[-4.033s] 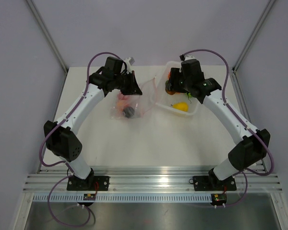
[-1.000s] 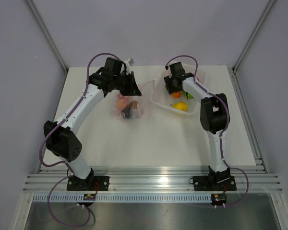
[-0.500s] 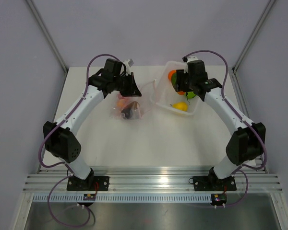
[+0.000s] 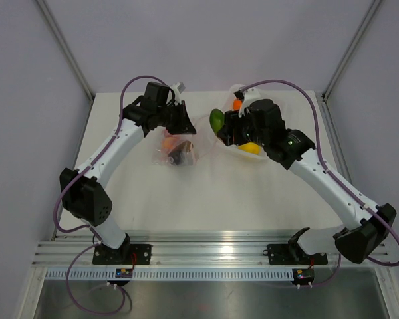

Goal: Place the food in the zip-top bag and seal the zipper
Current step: Place the fake fruit in the zipper food storage bag.

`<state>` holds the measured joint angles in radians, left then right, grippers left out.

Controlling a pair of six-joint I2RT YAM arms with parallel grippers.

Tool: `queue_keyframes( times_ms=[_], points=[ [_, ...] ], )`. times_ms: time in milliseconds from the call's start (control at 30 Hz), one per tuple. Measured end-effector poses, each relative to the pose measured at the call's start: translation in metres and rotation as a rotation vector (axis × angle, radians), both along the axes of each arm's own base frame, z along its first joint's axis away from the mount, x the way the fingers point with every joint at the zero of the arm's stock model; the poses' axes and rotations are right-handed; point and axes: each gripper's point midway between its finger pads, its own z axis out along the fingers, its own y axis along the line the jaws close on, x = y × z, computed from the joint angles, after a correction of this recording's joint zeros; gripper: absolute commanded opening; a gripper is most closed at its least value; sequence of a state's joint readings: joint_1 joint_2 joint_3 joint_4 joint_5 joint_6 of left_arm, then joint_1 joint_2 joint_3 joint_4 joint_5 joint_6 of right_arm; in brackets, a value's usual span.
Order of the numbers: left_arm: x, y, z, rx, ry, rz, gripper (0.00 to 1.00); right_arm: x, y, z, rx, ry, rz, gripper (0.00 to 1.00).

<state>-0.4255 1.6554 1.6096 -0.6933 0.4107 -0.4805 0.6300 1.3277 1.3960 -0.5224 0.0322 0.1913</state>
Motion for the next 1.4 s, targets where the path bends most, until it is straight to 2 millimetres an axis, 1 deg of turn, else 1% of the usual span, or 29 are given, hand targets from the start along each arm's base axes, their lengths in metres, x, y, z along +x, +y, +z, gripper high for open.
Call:
queue_keyframes(
  times_ms=[67, 167, 267, 400, 633, 733, 867, 900, 933, 1000, 1033, 1067, 1100, 1233, 1400],
  points=[
    [0.000, 0.000, 0.000, -0.001, 0.000, 0.000, 0.00, -0.002, 0.004, 0.000, 0.010, 0.008, 0.007, 0.46],
    [0.000, 0.000, 0.000, -0.003, 0.003, 0.001, 0.00, -0.001, 0.012, -0.009, 0.012, 0.037, 0.019, 0.46],
    [0.000, 0.000, 0.000, -0.004, 0.005, 0.003, 0.00, 0.001, 0.027, -0.031, -0.003, 0.090, 0.045, 0.46],
    [-0.001, -0.001, 0.001, -0.008, 0.008, 0.003, 0.00, 0.005, 0.040, -0.056, -0.023, 0.149, 0.056, 0.46],
    [-0.001, -0.001, 0.001, -0.012, 0.012, 0.006, 0.00, 0.016, 0.051, -0.079, -0.032, 0.202, 0.047, 0.46],
    [0.000, 0.000, 0.002, -0.014, 0.012, 0.010, 0.00, 0.022, 0.056, -0.083, -0.035, 0.215, 0.042, 0.47],
    [-0.001, 0.001, 0.006, -0.018, 0.002, 0.010, 0.00, 0.028, 0.061, -0.082, -0.031, 0.221, 0.034, 0.52],
    [-0.002, 0.001, 0.008, -0.020, -0.002, 0.010, 0.00, 0.030, 0.062, -0.081, -0.027, 0.221, 0.032, 0.54],
    [-0.002, 0.001, 0.009, -0.022, -0.006, 0.010, 0.00, 0.031, 0.063, -0.080, -0.023, 0.221, 0.030, 0.64],
    [-0.002, 0.001, 0.012, -0.026, -0.015, 0.010, 0.00, 0.033, 0.065, -0.077, -0.013, 0.223, 0.024, 0.67],
    [-0.002, 0.001, 0.013, -0.027, -0.017, 0.010, 0.00, 0.034, 0.066, -0.076, -0.009, 0.223, 0.022, 0.74],
    [-0.002, 0.001, 0.014, -0.029, -0.019, 0.009, 0.00, 0.035, 0.067, -0.075, -0.005, 0.224, 0.020, 0.78],
    [-0.003, 0.001, 0.015, -0.029, -0.021, 0.009, 0.00, 0.035, 0.068, -0.075, -0.003, 0.225, 0.019, 0.80],
    [-0.003, 0.001, 0.015, -0.031, -0.021, 0.007, 0.00, 0.036, 0.069, -0.073, 0.005, 0.227, 0.015, 0.81],
    [-0.003, 0.001, 0.015, -0.031, -0.021, 0.007, 0.00, 0.036, 0.069, -0.071, 0.011, 0.224, 0.013, 0.74]
  ],
)
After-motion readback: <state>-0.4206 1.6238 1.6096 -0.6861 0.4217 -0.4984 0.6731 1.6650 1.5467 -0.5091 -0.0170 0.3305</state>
